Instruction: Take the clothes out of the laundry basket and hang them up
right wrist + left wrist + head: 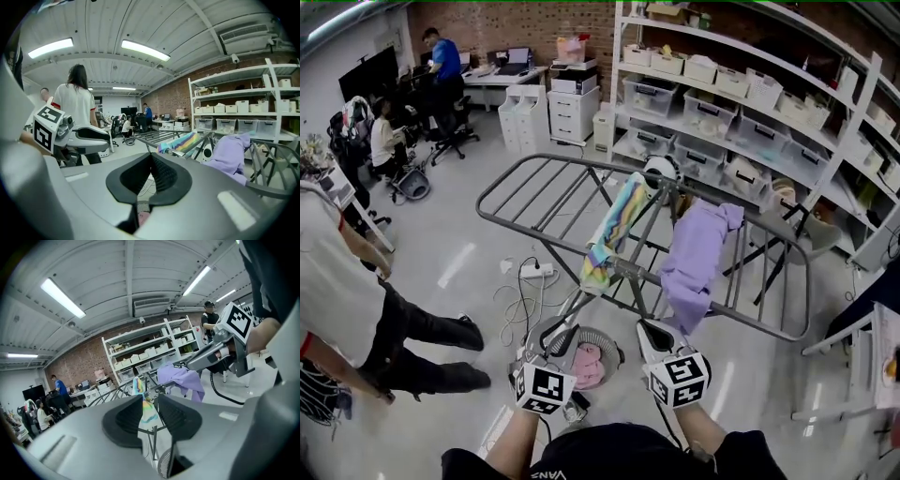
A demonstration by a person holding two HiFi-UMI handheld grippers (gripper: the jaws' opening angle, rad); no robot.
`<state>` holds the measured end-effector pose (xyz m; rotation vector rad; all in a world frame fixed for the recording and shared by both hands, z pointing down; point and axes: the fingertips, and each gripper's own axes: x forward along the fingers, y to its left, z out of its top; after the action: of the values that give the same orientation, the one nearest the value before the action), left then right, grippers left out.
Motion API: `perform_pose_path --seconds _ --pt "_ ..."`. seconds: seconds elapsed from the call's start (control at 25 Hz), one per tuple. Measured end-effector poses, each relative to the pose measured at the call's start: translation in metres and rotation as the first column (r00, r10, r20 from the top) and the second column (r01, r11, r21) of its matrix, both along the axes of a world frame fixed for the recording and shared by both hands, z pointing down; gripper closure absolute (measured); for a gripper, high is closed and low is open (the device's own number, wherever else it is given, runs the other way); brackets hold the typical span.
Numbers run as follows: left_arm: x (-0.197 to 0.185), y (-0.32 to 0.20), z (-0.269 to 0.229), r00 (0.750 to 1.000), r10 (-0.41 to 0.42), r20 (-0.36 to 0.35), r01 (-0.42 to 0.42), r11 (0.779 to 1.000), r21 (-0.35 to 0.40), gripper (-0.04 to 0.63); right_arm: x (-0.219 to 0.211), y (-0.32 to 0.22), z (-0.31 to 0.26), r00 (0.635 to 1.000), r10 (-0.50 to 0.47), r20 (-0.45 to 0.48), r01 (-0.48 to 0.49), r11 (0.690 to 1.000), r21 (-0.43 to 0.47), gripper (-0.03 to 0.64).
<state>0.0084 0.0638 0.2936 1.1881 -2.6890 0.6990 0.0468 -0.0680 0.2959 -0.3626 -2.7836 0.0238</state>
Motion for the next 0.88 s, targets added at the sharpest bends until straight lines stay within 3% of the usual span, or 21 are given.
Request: perform_pose_path --seconds 0.4,0.88 --pt "0.042 -0.009 -0.004 0.993 -0.116 -0.021 0.117 0.991 0.063 0.592 0.035 -0.013 -0.008 0.996 -0.082 0.029 0.082 0.996 -0.018 0.612" --pt "0.095 -0.015 -0.001 0.986 -0.166 -0.019 0.167 0.982 0.089 0.594 0.083 -0.024 0.007 0.994 -0.109 -0.005 0.109 0.994 -0.01 0.612"
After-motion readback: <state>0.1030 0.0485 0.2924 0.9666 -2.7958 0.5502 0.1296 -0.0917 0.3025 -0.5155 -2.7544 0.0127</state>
